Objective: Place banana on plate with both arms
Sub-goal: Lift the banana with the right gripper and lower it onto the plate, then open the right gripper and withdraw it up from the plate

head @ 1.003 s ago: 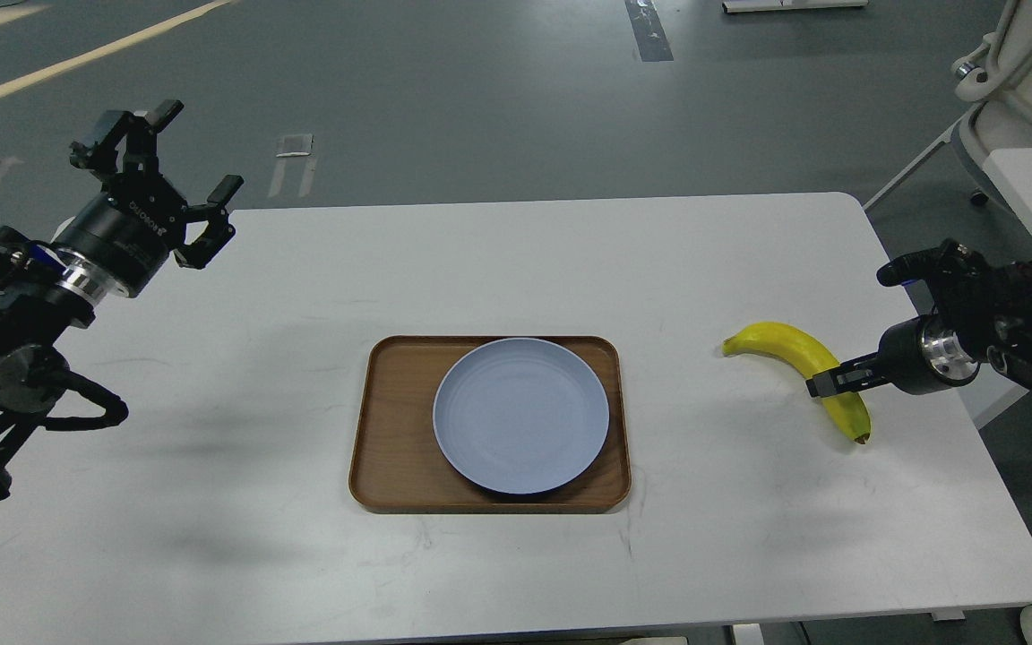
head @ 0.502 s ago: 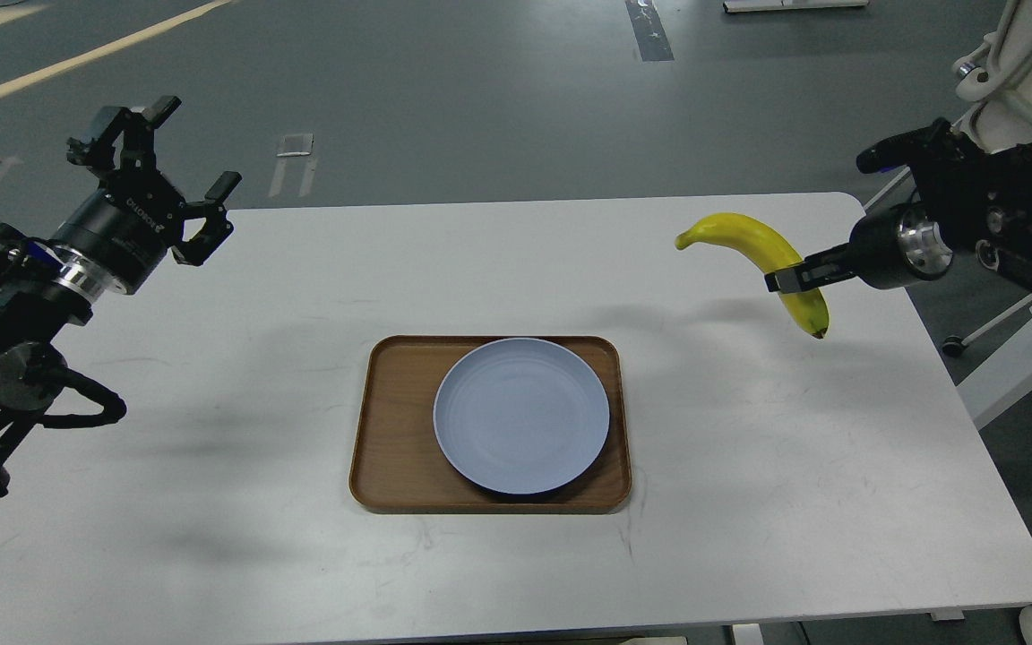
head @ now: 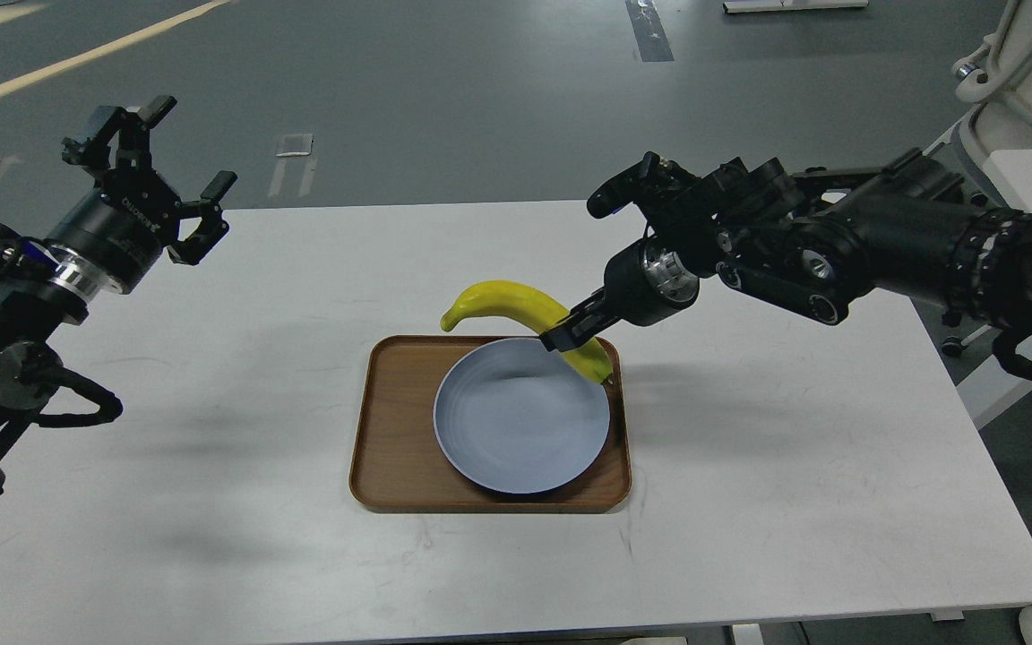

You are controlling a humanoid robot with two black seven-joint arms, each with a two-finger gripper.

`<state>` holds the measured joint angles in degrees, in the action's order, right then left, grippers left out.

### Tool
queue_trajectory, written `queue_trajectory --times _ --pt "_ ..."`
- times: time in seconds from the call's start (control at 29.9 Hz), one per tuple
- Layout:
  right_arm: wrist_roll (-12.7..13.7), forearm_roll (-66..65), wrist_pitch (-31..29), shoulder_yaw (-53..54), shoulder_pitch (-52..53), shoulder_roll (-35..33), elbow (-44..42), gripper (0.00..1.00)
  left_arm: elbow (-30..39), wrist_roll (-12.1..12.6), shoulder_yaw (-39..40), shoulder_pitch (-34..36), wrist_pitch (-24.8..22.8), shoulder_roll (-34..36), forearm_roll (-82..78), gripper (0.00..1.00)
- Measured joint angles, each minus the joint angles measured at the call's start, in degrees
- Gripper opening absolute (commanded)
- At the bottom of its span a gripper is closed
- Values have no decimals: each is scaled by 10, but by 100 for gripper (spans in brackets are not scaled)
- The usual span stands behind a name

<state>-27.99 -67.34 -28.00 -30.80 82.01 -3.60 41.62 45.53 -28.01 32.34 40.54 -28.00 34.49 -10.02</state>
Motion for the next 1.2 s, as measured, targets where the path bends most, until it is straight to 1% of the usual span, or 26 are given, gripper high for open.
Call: queue_trajectory --times 0.13,0.27,0.33,0.37,0.4,0.43,0.47,0.5,0.54,0.6,0.64,0.7,0.84,1.04,1.2 --pt "0 3 0 -14 -20 26 -10 0 0 0 0 0 0 2 0 98" --pt "0 3 0 -17 -27 29 -15 0 0 0 0 0 0 7 0 98" --pt "0 3 0 -18 -28 29 -15 7 0 0 0 0 0 9 0 98" --pt "0 3 0 -18 -28 29 -15 19 0 0 0 0 0 10 0 98" --pt "0 3 0 -19 -28 28 -15 36 0 0 0 0 0 10 0 98" --pt "0 3 0 -19 -28 27 -15 36 0 0 0 0 0 10 0 98" --pt "0 3 0 -19 -28 27 -15 65 0 0 0 0 0 10 0 98" --pt "0 3 0 -19 -28 26 -15 83 0 0 1 0 0 10 1 98" --pt "0 3 0 -19 -28 26 -15 84 0 0 1 0 0 10 1 98" --pt "0 3 0 -19 -28 26 -17 95 0 0 1 0 0 10 1 98" --pt "0 3 0 -19 -28 26 -18 95 0 0 1 0 0 10 1 98" --pt "0 3 0 -18 -28 25 -23 99 0 0 1 0 0 11 1 98" --pt "0 4 0 -7 -26 13 -28 99 0 0 1 0 0 11 2 98" --pt "0 43 0 57 -11 -55 -29 99 0 0 1 0 0 11 2 98" --pt "0 173 0 148 -19 -140 -31 99 0 0 1 0 0 11 3 98"
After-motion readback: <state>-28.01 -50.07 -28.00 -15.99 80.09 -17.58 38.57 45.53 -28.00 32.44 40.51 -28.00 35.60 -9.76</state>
